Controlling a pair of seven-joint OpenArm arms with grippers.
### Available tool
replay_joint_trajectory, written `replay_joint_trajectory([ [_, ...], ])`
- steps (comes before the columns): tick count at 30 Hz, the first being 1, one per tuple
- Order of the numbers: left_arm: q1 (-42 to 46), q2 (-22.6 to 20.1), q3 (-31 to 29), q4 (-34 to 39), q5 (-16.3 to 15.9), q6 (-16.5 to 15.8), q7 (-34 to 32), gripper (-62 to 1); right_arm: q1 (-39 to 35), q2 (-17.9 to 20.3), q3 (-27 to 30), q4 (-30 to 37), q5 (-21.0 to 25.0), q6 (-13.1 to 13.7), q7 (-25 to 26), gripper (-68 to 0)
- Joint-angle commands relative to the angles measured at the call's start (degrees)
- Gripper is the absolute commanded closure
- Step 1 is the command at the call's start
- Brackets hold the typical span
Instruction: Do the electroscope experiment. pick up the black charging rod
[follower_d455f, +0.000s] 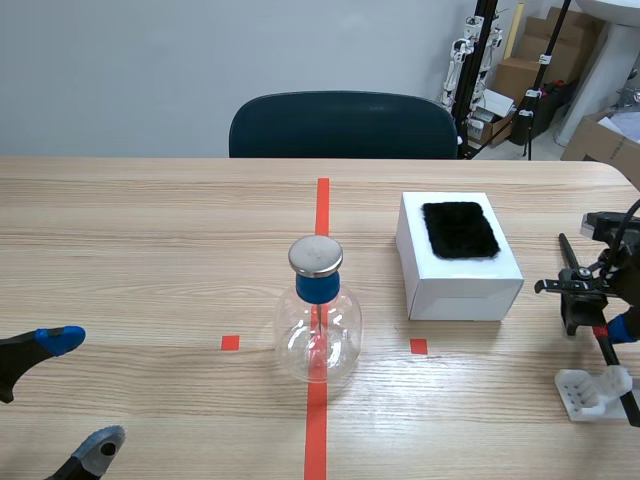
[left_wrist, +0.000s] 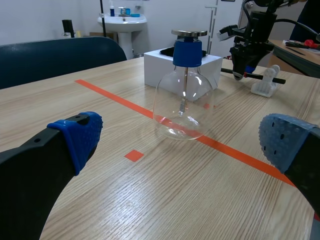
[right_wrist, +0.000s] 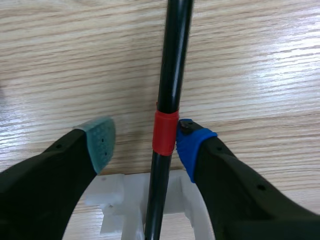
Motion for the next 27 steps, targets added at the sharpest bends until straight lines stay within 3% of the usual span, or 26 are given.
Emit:
replay_joint_trajectory([
  [1, -0.17, -0.66, -0.44, 0.31, -0.72, 0.31, -0.85, -62.3, 0.68, 0.81, -0.04, 0.20, -0.04, 0.02, 0.15, -22.7],
  [18, -0.17, -0.66, -0.44, 0.31, -0.72, 0.31, -0.85, -62.3, 0.70, 0.81, -0.04, 0.20, -0.11, 0.02, 0.17, -0.2],
  [27, -0.17, -0.66, -0.44, 0.31, -0.72, 0.31, -0.85, -62.3, 0.68, 0.81, -0.04, 0.20, -0.17, 0.02, 0.15, 0.0],
])
